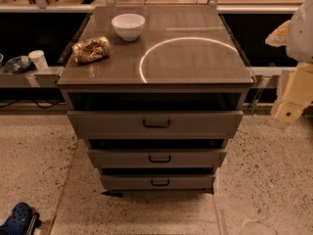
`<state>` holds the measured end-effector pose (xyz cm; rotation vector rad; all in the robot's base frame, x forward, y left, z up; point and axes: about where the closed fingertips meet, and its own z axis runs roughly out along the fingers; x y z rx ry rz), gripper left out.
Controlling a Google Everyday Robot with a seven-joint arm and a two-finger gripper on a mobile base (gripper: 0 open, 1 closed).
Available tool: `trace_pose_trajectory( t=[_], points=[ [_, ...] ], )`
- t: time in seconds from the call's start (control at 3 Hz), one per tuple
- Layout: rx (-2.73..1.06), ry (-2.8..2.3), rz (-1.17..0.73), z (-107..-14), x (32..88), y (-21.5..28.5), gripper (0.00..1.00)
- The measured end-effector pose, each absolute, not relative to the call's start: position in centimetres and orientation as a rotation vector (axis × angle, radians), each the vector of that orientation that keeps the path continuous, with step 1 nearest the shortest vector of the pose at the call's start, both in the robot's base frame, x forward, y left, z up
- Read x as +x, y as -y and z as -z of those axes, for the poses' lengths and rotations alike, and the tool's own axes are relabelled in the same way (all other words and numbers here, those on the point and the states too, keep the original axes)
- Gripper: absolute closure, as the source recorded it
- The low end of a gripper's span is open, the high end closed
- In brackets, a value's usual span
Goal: Open top drawer
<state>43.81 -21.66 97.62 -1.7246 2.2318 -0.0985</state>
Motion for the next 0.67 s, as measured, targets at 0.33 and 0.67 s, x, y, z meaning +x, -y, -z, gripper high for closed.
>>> trace_pose_trajectory(
  t=[0.33,0.67],
  points=[
    [-1.725,-2.232,0.099,-97.6,43.8,21.7,0.00],
    [-1.780,-2.196,0.158,-93.7,44.1,21.5,0.00]
  ],
)
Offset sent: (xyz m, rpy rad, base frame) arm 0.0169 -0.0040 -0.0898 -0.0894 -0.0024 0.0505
